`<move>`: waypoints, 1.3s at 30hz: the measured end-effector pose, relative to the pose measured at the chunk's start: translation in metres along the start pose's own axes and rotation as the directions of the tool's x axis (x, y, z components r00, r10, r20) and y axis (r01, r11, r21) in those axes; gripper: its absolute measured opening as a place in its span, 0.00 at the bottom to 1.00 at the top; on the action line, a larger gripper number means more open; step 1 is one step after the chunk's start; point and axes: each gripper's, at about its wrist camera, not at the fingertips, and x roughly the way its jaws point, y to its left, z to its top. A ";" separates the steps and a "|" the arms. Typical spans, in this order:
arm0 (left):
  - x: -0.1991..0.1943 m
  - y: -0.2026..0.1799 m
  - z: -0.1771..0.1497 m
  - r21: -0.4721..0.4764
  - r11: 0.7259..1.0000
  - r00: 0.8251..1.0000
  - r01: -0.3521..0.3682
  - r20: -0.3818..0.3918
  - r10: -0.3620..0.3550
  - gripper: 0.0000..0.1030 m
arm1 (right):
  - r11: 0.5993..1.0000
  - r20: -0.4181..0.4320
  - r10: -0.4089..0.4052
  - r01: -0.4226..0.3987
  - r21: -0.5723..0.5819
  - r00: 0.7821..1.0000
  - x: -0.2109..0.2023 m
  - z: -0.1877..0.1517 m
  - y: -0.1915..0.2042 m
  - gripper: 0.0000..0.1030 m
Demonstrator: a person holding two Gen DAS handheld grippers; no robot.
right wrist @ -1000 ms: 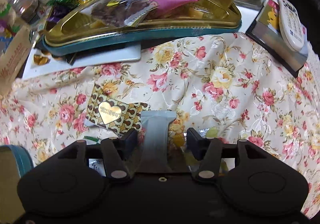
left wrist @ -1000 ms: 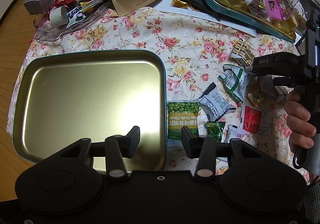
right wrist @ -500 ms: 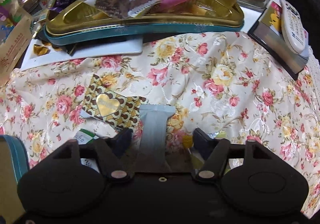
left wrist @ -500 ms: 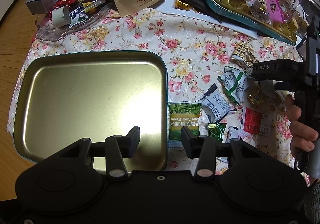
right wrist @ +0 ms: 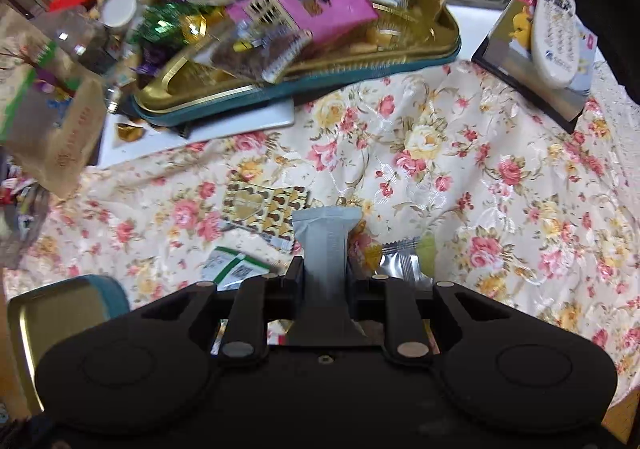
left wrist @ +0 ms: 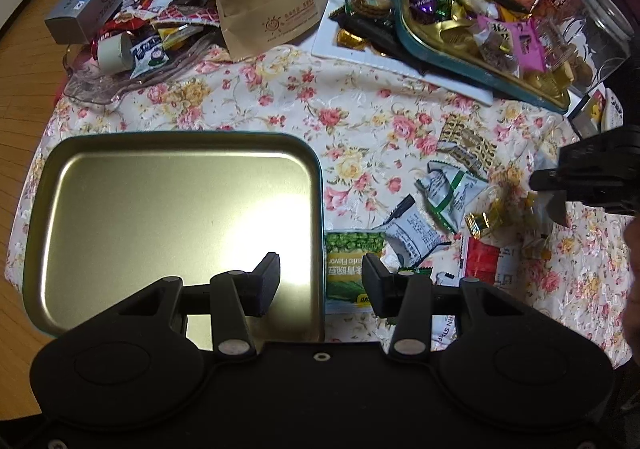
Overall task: Organize snacks
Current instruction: 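Grasp the white hawthorn strip packet with the right tool while the left tool reaches the green pea bag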
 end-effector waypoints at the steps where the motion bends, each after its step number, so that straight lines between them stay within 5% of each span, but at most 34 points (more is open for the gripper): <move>1: -0.001 0.001 0.001 0.001 1.000 1.000 0.005 0.007 -0.005 0.50 | 1.000 0.005 0.012 -0.012 -0.001 1.000 -0.012 -0.002 0.000 0.20; 12: 0.013 -0.033 -0.008 0.148 0.987 0.998 0.055 0.001 -0.055 0.49 | 0.999 -0.024 0.012 -0.013 -0.038 1.000 -0.074 -0.049 -0.003 0.21; 25: 0.067 -0.029 0.026 0.024 0.984 0.982 0.174 -0.072 -0.172 0.49 | 0.998 -0.020 0.048 -0.049 -0.027 0.999 -0.079 -0.067 -0.010 0.21; 36: 0.095 -0.027 0.024 0.017 0.995 0.987 0.095 -0.136 -0.092 0.55 | 0.996 -0.029 0.087 -0.088 -0.011 0.996 -0.084 -0.068 -0.013 0.21; 39: 0.093 -0.021 0.023 0.028 0.996 0.991 0.082 -0.111 -0.078 0.50 | 0.997 -0.030 0.080 -0.080 -0.006 0.996 -0.082 -0.068 -0.013 0.21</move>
